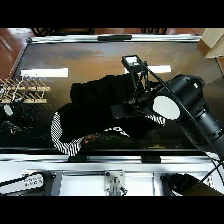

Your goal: Fold the shirts.

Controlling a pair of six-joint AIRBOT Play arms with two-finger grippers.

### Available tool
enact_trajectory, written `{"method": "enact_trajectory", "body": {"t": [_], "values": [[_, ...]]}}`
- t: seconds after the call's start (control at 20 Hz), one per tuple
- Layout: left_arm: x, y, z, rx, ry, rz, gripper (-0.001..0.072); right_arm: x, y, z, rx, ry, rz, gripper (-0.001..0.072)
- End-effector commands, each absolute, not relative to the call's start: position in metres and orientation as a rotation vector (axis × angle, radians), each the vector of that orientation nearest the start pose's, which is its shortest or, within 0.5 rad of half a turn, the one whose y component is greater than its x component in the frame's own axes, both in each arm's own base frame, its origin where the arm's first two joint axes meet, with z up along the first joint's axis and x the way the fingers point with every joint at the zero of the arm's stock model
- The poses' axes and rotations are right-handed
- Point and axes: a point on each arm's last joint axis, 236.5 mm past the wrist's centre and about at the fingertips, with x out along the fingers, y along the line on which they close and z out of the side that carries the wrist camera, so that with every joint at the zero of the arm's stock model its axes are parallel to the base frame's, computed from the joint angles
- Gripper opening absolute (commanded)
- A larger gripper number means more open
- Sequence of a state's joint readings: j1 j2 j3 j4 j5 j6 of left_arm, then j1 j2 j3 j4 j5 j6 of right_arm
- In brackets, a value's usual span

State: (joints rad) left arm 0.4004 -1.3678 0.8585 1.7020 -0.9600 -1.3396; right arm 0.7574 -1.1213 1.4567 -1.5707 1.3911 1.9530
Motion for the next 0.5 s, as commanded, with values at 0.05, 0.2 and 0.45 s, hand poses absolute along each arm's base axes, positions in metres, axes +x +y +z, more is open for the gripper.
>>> {"method": "enact_trajectory", "body": {"t": [0.05,0.2,0.45], "values": [[0.298,0.152,-0.104,0.021,1.491,0.189,0.0052,0.271,0.257,0.159,-0.063,1.107,0.476,0.0062],[0.311,0.157,-0.079,0.028,1.431,0.21,0.005,0.272,0.256,0.159,-0.065,1.105,0.476,0.0062],[0.324,0.149,-0.02,0.002,1.267,0.228,0.0049,0.278,0.249,0.16,-0.092,1.085,0.449,0.0061]]}}
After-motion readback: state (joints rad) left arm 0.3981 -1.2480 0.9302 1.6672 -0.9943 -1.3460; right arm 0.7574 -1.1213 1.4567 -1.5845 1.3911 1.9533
